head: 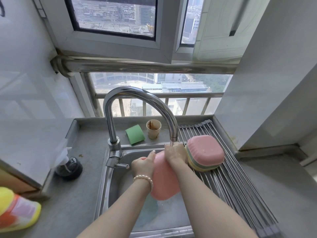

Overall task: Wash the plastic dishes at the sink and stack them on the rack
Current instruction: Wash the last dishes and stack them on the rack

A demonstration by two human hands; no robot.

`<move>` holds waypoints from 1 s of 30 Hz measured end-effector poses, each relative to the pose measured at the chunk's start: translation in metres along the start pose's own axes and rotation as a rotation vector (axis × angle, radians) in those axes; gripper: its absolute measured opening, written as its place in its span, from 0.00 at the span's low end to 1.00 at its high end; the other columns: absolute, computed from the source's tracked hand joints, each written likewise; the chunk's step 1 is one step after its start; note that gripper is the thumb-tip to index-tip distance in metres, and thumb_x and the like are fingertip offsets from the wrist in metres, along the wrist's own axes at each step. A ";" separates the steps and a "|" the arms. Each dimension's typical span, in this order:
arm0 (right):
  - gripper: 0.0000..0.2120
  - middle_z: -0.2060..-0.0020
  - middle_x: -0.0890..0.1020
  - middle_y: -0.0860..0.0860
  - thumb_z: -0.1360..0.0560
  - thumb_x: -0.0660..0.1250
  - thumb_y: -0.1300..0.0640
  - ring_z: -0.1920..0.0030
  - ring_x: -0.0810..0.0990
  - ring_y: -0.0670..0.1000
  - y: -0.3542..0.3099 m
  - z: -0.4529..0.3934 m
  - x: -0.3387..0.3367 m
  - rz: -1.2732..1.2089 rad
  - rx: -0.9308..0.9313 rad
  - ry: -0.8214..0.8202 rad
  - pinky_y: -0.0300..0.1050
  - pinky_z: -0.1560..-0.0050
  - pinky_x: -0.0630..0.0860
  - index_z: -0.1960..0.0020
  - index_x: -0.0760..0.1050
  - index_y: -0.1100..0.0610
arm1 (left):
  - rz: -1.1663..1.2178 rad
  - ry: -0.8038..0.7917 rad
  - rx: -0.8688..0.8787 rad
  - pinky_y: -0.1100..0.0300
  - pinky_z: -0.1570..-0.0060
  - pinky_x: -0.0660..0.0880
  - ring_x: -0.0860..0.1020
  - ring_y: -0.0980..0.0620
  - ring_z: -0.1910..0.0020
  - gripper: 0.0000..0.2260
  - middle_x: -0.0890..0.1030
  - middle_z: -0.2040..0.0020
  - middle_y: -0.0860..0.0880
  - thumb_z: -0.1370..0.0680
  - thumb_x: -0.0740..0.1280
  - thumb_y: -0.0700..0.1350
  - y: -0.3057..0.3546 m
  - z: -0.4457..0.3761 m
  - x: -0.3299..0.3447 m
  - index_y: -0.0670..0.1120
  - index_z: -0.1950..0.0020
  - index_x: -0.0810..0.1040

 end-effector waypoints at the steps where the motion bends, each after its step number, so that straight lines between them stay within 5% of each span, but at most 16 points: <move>1: 0.17 0.46 0.80 0.59 0.21 0.57 0.52 0.41 0.77 0.59 -0.006 0.008 -0.001 0.001 -0.075 0.070 0.47 0.43 0.71 0.45 0.78 0.61 | 0.045 0.009 -0.049 0.55 0.66 0.67 0.67 0.45 0.67 0.19 0.72 0.71 0.45 0.28 0.73 0.51 -0.005 0.001 0.001 0.41 0.73 0.73; 4: 0.17 0.50 0.81 0.54 0.26 0.57 0.47 0.44 0.77 0.57 -0.024 0.038 0.013 0.236 -0.319 0.283 0.54 0.40 0.70 0.48 0.79 0.55 | 0.261 0.055 -0.211 0.55 0.52 0.76 0.76 0.45 0.60 0.16 0.78 0.68 0.47 0.31 0.75 0.51 -0.017 0.001 0.002 0.42 0.70 0.75; 7: 0.28 0.39 0.78 0.56 0.28 0.50 0.40 0.36 0.73 0.60 -0.022 0.049 0.024 0.349 -0.430 0.312 0.66 0.36 0.65 0.36 0.75 0.51 | 0.348 0.049 -0.288 0.50 0.47 0.79 0.82 0.44 0.56 0.16 0.83 0.64 0.46 0.38 0.77 0.54 -0.032 0.003 0.007 0.43 0.69 0.77; 10: 0.41 0.35 0.72 0.55 0.31 0.40 0.27 0.34 0.68 0.58 0.000 0.031 0.020 0.359 -0.285 0.159 0.59 0.35 0.63 0.29 0.65 0.49 | 0.430 0.017 -0.348 0.49 0.50 0.80 0.82 0.46 0.60 0.17 0.84 0.60 0.45 0.38 0.78 0.54 -0.040 0.007 0.011 0.41 0.65 0.80; 14: 0.47 0.41 0.78 0.56 0.34 0.47 0.20 0.40 0.76 0.58 0.010 0.007 0.012 0.216 -0.186 -0.017 0.50 0.44 0.72 0.34 0.70 0.55 | 0.485 0.007 -0.396 0.47 0.48 0.79 0.82 0.45 0.56 0.21 0.83 0.56 0.45 0.36 0.79 0.55 -0.044 0.006 0.006 0.41 0.58 0.79; 17: 0.37 0.50 0.82 0.54 0.27 0.48 0.27 0.47 0.79 0.57 0.004 -0.002 0.004 0.167 -0.232 -0.022 0.49 0.48 0.74 0.46 0.77 0.56 | 0.422 -0.016 -0.353 0.49 0.49 0.79 0.80 0.45 0.58 0.19 0.81 0.58 0.45 0.34 0.77 0.54 -0.038 0.004 0.000 0.42 0.60 0.76; 21: 0.19 0.46 0.82 0.58 0.23 0.53 0.46 0.44 0.77 0.59 0.012 -0.015 0.002 0.094 -0.178 -0.091 0.47 0.44 0.71 0.54 0.79 0.56 | -0.112 -0.067 -0.016 0.55 0.51 0.71 0.75 0.44 0.55 0.18 0.80 0.49 0.41 0.22 0.63 0.57 -0.003 0.000 -0.006 0.40 0.55 0.74; 25: 0.20 0.42 0.79 0.60 0.19 0.53 0.49 0.40 0.76 0.59 -0.005 -0.008 0.016 0.209 -0.247 -0.180 0.47 0.41 0.70 0.45 0.79 0.60 | -0.565 -0.170 0.370 0.53 0.50 0.70 0.77 0.42 0.46 0.26 0.77 0.46 0.45 0.24 0.56 0.68 0.031 0.013 0.023 0.47 0.43 0.72; 27: 0.20 0.44 0.81 0.60 0.19 0.54 0.49 0.41 0.77 0.60 -0.009 -0.005 0.011 0.175 -0.276 -0.119 0.47 0.43 0.71 0.48 0.80 0.61 | -0.600 -0.177 0.399 0.54 0.55 0.70 0.78 0.42 0.51 0.25 0.80 0.53 0.46 0.25 0.57 0.69 0.041 0.010 0.026 0.48 0.51 0.75; 30: 0.20 0.47 0.82 0.57 0.19 0.52 0.50 0.44 0.78 0.59 -0.012 0.011 -0.005 0.136 -0.305 0.155 0.49 0.45 0.71 0.48 0.80 0.59 | -0.340 -0.116 0.241 0.55 0.59 0.69 0.74 0.44 0.61 0.20 0.76 0.69 0.47 0.24 0.65 0.58 0.045 -0.003 0.014 0.44 0.69 0.72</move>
Point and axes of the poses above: each hand's wrist, its own z-axis away from the middle knuckle, its own x-axis out of the palm, y = z × x, the point moved 10 cm from there along -z, towards the middle knuckle
